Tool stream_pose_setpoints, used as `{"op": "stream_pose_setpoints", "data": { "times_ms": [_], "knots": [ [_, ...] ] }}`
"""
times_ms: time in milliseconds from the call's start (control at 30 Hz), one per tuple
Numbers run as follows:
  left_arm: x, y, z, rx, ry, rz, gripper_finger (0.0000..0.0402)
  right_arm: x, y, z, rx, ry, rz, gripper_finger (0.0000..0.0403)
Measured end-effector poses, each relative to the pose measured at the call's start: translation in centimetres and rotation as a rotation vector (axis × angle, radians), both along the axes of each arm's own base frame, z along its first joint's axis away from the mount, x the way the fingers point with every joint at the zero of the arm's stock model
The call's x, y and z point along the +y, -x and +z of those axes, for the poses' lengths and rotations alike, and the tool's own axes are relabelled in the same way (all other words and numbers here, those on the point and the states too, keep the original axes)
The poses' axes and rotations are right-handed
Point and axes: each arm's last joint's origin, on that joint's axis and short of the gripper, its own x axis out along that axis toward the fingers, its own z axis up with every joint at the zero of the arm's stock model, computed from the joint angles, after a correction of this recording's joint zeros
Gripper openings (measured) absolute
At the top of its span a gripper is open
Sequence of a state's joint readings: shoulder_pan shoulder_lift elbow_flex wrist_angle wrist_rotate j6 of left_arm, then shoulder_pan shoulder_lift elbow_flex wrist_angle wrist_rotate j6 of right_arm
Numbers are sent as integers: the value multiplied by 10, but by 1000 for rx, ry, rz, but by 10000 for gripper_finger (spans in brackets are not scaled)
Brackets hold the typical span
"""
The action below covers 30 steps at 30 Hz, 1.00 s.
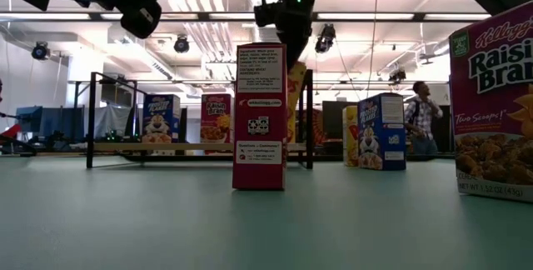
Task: Stack cereal on shelf
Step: Put the bottom yellow cereal box on the shelf
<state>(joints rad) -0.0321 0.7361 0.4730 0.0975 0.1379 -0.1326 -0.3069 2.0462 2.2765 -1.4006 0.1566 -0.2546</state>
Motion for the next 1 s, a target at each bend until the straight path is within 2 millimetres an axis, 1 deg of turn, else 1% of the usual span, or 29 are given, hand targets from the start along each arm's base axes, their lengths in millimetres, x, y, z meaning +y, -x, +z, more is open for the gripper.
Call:
{"op": "stream_pose_setpoints", "data": {
  "times_ms": [767,1000],
  "knots": [
    [0,0,3,-35,-35,-6,0,-7,-14,-32,81,-28,-16,118],
    [0,0,3,-41,-43,-7,0,-11,-16,-37,85,-30,-32,118]
  ]
}}
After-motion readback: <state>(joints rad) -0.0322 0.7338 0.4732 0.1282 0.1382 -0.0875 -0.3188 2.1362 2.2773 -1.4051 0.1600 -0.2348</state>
